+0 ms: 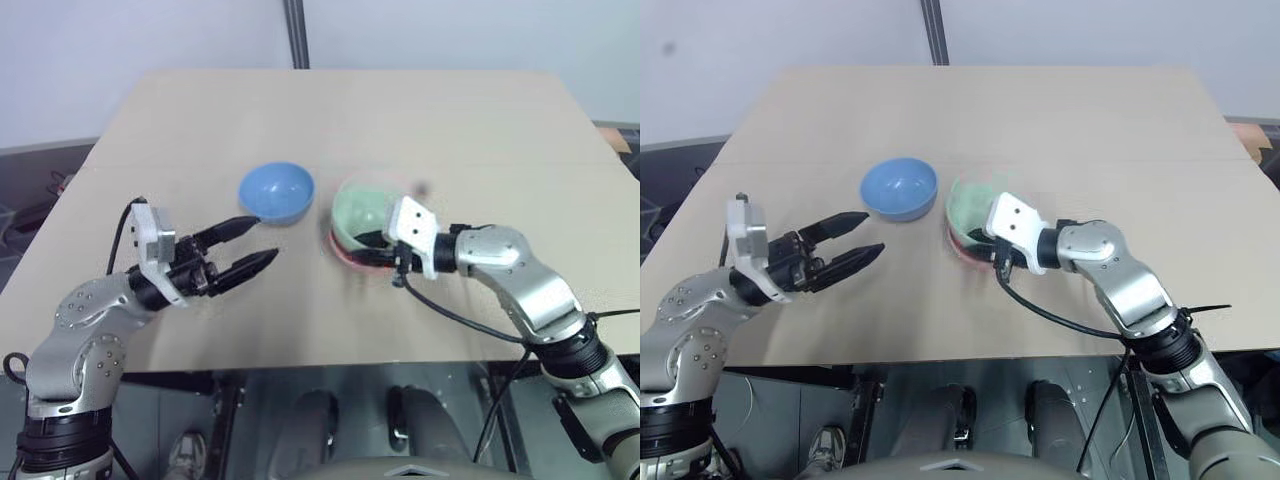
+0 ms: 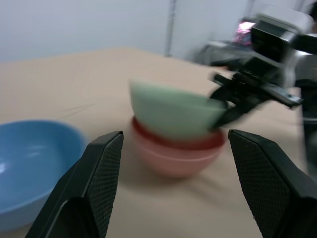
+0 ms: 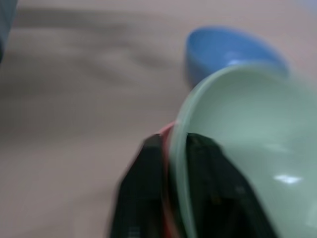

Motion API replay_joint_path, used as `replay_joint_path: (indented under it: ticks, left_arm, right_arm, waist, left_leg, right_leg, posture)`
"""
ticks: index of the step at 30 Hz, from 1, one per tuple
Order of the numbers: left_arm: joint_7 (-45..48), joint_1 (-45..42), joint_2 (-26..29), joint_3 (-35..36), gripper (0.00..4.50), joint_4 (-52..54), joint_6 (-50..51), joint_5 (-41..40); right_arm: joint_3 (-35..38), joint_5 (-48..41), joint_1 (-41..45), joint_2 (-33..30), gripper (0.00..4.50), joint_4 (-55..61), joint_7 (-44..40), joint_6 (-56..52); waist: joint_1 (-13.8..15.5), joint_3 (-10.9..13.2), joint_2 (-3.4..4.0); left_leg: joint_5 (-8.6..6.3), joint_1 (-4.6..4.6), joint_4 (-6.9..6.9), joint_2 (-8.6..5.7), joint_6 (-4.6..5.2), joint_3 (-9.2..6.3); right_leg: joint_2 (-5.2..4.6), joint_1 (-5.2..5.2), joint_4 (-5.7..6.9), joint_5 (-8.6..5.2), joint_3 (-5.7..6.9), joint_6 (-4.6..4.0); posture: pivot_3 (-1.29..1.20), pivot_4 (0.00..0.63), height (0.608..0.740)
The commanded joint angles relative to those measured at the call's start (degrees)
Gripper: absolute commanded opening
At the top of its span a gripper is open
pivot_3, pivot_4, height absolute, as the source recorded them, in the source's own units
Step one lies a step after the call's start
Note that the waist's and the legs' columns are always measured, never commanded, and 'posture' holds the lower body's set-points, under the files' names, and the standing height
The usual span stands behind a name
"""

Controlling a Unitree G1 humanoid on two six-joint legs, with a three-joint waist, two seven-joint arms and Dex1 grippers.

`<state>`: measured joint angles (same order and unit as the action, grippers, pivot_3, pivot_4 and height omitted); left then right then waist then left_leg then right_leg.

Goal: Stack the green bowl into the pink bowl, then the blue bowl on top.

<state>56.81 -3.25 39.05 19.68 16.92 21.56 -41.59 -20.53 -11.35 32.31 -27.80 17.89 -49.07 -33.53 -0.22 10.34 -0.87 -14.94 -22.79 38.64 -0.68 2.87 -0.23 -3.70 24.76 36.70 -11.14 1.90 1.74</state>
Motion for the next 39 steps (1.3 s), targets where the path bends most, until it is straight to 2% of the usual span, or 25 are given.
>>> replay_joint_path:
  ticks: [1, 2, 3, 5, 8, 11, 19, 21, 22, 26, 28, 33, 39]
  left_arm:
    - [-4.0, -1.9, 0.1, 0.7, 3.60, 1.2, -0.6, 1.9]
    - [-5.4, -2.1, 0.4, 0.2, 3.60, 1.6, -0.9, 3.6]
    - [-8.0, -2.3, 0.9, -0.8, 3.60, 2.4, -1.4, 7.1]
    - [-13.6, -3.2, 2.6, -3.3, 3.60, 3.8, -1.6, 15.3]
    - [-18.7, -6.9, 6.0, -7.7, 3.60, 4.6, 2.7, 22.8]
    - [-15.2, -14.3, 14.0, -18.7, 3.60, 1.2, 2.4, 34.7]
    - [-11.4, -29.8, 12.1, -34.0, 3.60, -14.4, -1.5, 47.8]
    - [-10.5, -32.3, 11.0, -36.4, 2.99, -17.8, -4.3, 50.2]
    - [-10.0, -33.1, 10.5, -37.2, 2.68, -19.0, -5.5, 51.0]
    - [-9.0, -36.5, 7.4, -38.2, 0.61, -23.5, -7.8, 52.1]
    - [-7.5, -37.1, 6.8, -37.8, 0.08, -23.8, -7.8, 51.7]
    - [-2.5, -36.5, 6.3, -33.9, 0.08, -19.9, -6.6, 46.2]
    - [4.9, -39.2, 3.9, -28.1, 0.08, -11.8, -9.2, 33.3]
  right_arm:
    - [0.5, 0.8, 1.7, -1.0, 2.51, 0.7, -1.2, 2.3]
    - [1.7, 0.6, 1.8, -0.9, 2.82, 1.6, -0.4, 2.3]
    - [3.6, -0.4, 1.7, -0.7, 3.39, 3.1, 0.2, 2.4]
    - [7.4, -3.7, 1.2, 0.0, 3.39, 6.7, 1.1, 1.2]
    - [11.5, -7.6, -0.4, -0.2, 3.39, 12.0, 2.1, -1.1]
    - [14.2, -8.6, -2.1, -0.6, 3.39, 15.0, 4.6, -2.4]
    - [14.1, -6.3, -3.4, 0.3, 3.39, 17.3, 12.4, -3.2]
    - [13.9, -6.1, -3.8, 0.4, 3.43, 17.8, 13.7, -3.4]
    - [14.0, -6.1, -4.0, 0.4, 3.43, 18.0, 14.2, -3.5]
    - [15.3, -6.4, -5.5, -0.3, 3.43, 19.1, 15.8, -4.0]
    - [16.0, -6.6, -6.2, -0.8, 3.43, 19.6, 16.2, -4.2]
    - [18.2, -7.0, -8.3, -2.0, 3.43, 20.4, 17.5, -4.6]
    - [24.0, -7.3, -14.1, -4.2, 3.43, 21.9, 19.1, -5.2]
  waist:
    - [0.0, 0.0, 0.00]
    - [0.0, 0.0, 0.00]
    - [-0.1, 0.0, 0.00]
    - [-0.1, 0.0, 0.01]
    - [0.2, 0.0, 0.00]
    - [0.7, 0.0, -0.04]
    - [0.8, 0.0, 0.01]
    - [0.8, 0.0, 0.00]
    - [0.8, 0.0, 0.00]
    - [0.9, 0.0, -0.02]
    - [0.9, 0.0, -0.03]
    - [0.9, 0.0, -0.03]
    - [1.2, 0.0, -0.06]
  left_leg:
    - [0.00, 0.00, 0.00, -0.01, 0.00, -0.01]
    - [0.00, -0.01, -0.01, -0.01, 0.00, -0.03]
    - [0.00, 0.00, -0.02, -0.01, 0.00, -0.03]
    - [0.00, 0.00, -0.03, -0.01, -0.01, -0.03]
    - [0.00, -0.01, -0.05, 0.00, -0.01, -0.08]
    - [0.00, -0.01, -0.05, -0.01, -0.01, -0.16]
    - [0.00, -0.01, -0.08, -0.03, -0.01, 0.02]
    - [0.00, -0.11, -0.08, -0.03, -0.01, 0.03]
    - [0.00, -0.13, -0.08, -0.03, -0.01, 0.05]
    - [0.00, -0.18, -0.07, -0.04, 0.00, 0.08]
    - [0.00, -0.20, -0.06, -0.05, 0.01, 0.08]
    - [0.00, -0.19, -0.05, -0.03, 0.01, 0.07]
    - [0.00, -0.22, 0.01, -0.02, 0.01, 0.03]
  right_leg:
    - [0.00, 0.01, -0.01, 0.01, 0.00, 0.01]
    - [0.00, 0.01, -0.01, 0.01, 0.02, 0.01]
    - [0.00, 0.00, -0.01, 0.01, 0.02, 0.01]
    - [0.00, 0.02, 0.00, 0.01, 0.01, 0.02]
    - [0.02, 0.02, 0.02, 0.02, 0.00, 0.02]
    - [0.04, 0.00, 0.02, 0.02, 0.13, 0.03]
    - [0.12, 0.07, 0.04, 0.00, 0.02, 0.05]
    - [0.14, 0.16, 0.04, 0.00, 0.01, 0.04]
    - [0.13, 0.18, 0.05, 0.00, 0.01, 0.04]
    - [0.10, 0.19, 0.02, 0.00, -0.03, 0.05]
    - [0.09, 0.19, 0.01, 0.01, -0.03, 0.06]
    - [0.10, 0.21, 0.04, 0.00, -0.02, 0.07]
    - [0.06, 0.19, 0.05, 0.01, 0.01, 0.06]
  posture:
    - [0.00, 0.150, 0.740]
    - [0.00, 0.150, 0.740]
    - [0.00, 0.150, 0.740]
    - [0.00, 0.150, 0.740]
    - [0.00, 0.150, 0.740]
    - [0.00, 0.150, 0.740]
    - [0.00, 0.150, 0.740]
    - [0.00, 0.150, 0.740]
    - [0.00, 0.150, 0.740]
    - [0.00, 0.150, 0.740]
    - [0.00, 0.150, 0.740]
    - [0.00, 0.150, 0.740]
    - [0.00, 0.150, 0.740]
